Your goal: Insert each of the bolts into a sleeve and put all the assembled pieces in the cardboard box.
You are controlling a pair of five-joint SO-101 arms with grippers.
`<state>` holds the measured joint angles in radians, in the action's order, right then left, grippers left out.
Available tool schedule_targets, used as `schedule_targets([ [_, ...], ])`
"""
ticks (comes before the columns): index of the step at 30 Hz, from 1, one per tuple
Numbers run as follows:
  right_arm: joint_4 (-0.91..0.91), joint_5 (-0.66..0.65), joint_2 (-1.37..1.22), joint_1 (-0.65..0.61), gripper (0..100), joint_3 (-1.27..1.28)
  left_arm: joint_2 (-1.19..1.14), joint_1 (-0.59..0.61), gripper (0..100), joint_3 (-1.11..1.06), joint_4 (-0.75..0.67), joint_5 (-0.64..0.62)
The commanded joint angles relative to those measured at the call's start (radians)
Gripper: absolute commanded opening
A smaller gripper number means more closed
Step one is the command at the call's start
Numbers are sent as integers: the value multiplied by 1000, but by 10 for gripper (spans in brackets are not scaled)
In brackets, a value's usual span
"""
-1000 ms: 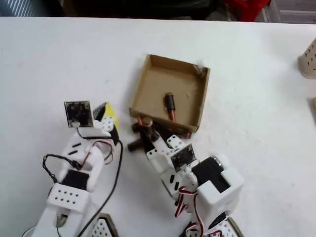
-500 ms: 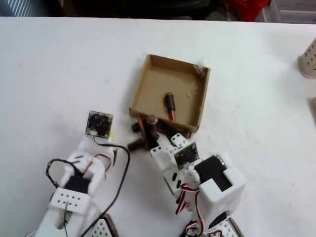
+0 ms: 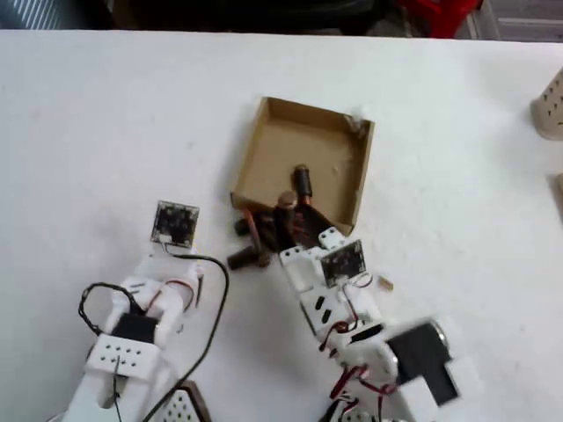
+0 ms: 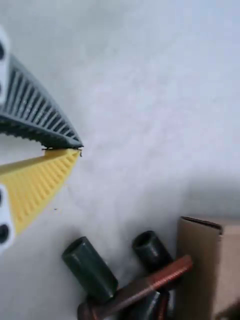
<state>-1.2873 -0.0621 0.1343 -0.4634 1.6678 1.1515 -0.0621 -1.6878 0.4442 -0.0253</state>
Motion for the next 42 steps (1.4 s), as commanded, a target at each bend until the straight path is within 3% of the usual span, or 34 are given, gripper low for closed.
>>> schedule_targets([
  [1,199,2,174,61,17,-31,13,54,24,38,55,8],
  [8,657,0,389,120,17,-169,13,73,24,43,75,6],
  [13,914,0,481,122,17,-273,13,68,24,92,242,14],
  [18,1079,-2,501,153,17,-417,13,71,24,106,302,166],
  [22,1230,-2,501,174,17,-552,13,70,24,107,316,218],
  [33,1495,-2,472,180,18,-818,13,71,24,107,321,219],
  [42,1623,-2,81,206,18,-1108,13,73,24,107,321,221],
])
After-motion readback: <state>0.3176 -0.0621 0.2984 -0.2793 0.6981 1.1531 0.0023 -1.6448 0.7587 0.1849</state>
